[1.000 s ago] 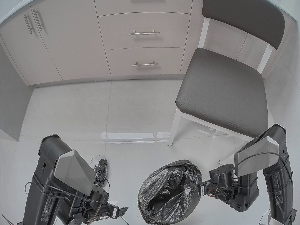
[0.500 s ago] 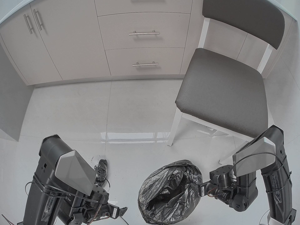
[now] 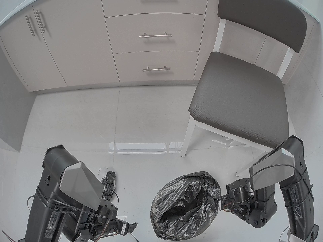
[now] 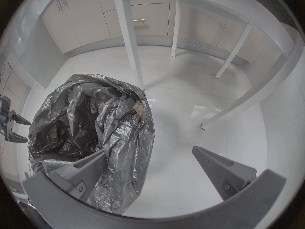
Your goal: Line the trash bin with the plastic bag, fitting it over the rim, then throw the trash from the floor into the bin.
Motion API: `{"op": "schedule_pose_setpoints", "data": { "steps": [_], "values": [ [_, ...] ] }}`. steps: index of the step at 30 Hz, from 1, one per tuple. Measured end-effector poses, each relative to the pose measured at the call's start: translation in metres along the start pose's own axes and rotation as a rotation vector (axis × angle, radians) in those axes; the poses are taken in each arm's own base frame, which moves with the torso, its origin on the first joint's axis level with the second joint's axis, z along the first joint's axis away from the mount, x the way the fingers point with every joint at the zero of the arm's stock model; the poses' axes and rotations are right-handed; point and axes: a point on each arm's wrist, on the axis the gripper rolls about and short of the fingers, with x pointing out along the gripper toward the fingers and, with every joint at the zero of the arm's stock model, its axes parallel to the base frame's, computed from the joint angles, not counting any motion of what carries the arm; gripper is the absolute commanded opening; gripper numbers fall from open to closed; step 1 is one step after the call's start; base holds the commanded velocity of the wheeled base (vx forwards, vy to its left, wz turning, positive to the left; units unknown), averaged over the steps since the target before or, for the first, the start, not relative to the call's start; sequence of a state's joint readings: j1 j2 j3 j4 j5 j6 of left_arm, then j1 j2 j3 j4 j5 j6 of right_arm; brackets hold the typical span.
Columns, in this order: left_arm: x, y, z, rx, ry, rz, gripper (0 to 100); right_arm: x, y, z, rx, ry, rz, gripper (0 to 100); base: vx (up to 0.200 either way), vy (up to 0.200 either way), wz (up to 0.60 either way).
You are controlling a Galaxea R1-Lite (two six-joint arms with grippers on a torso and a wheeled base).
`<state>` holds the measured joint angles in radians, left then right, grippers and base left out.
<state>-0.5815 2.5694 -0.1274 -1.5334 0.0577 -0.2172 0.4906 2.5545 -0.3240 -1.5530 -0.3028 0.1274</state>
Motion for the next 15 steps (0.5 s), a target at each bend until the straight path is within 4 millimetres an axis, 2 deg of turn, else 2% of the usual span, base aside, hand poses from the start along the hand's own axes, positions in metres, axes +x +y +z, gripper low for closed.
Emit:
{"op": "schedule_pose_setpoints", "data": {
  "steps": [9,15],
  "values": [
    [0.0,0.0,0.0,0.0,0.0,-0.001,100,-0.009,0.0,-0.002,0.001,0.025,0.041,100,0.0,0.0,0.0],
    [-0.001,0.0,0.0,0.0,0.002,-0.004,100,-0.028,0.002,0.0,0.035,0.067,0.235,100,0.0,0.0,0.0]
  ]
}}
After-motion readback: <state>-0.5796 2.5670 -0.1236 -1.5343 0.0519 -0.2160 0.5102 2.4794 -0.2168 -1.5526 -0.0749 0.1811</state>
